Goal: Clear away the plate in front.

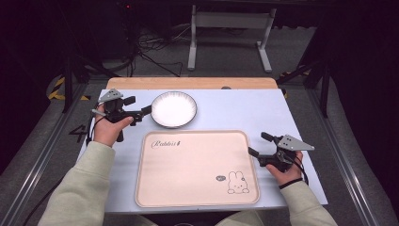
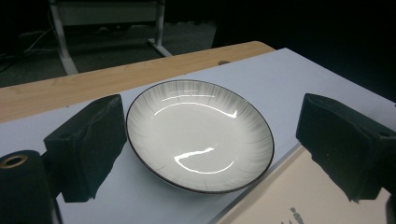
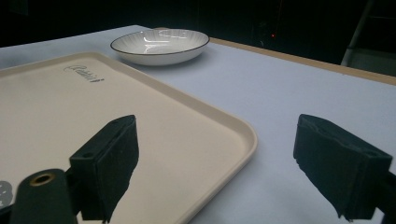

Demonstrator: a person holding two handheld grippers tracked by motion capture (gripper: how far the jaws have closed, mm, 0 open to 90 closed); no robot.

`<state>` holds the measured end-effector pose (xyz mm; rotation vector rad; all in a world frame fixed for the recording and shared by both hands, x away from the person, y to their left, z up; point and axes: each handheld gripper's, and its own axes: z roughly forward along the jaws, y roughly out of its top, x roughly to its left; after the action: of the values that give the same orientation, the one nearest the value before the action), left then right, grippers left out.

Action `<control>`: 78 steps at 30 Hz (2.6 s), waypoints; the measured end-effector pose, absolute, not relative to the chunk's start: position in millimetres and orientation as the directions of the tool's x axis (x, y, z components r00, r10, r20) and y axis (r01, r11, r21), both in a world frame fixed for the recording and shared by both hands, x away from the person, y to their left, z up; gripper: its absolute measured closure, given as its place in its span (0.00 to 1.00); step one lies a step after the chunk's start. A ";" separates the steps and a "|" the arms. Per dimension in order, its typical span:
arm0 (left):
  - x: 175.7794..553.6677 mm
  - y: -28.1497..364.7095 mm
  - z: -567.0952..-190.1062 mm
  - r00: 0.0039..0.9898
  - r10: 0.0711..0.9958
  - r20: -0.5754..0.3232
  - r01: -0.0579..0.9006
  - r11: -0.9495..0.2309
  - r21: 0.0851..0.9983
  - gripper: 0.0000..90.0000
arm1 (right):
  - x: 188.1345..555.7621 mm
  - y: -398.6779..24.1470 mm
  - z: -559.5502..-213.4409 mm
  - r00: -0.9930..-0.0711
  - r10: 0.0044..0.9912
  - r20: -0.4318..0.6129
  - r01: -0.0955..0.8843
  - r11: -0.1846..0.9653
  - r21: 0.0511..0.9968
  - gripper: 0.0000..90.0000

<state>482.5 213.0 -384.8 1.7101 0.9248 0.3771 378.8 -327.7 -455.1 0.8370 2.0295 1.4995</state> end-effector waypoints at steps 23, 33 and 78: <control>520.2 208.0 -390.7 0.556 0.802 -0.220 0.479 -0.093 0.873 0.22 | 378.8 -327.1 -455.2 -0.702 0.712 -0.024 0.187 0.217 0.958 0.17; 537.9 210.6 -406.0 0.493 0.819 -0.293 0.568 -0.048 0.821 0.30 | 378.6 -327.1 -455.1 -0.704 0.710 -0.028 0.186 0.222 0.957 0.17; 562.8 204.0 -463.2 0.356 0.743 -0.567 0.791 0.084 0.606 0.42 | 377.8 -325.6 -455.1 -0.710 0.703 -0.043 0.179 0.238 0.955 0.17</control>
<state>562.8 204.0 -463.2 1.6576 1.3899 -0.0621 377.8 -325.6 -455.1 0.8051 2.0475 1.4830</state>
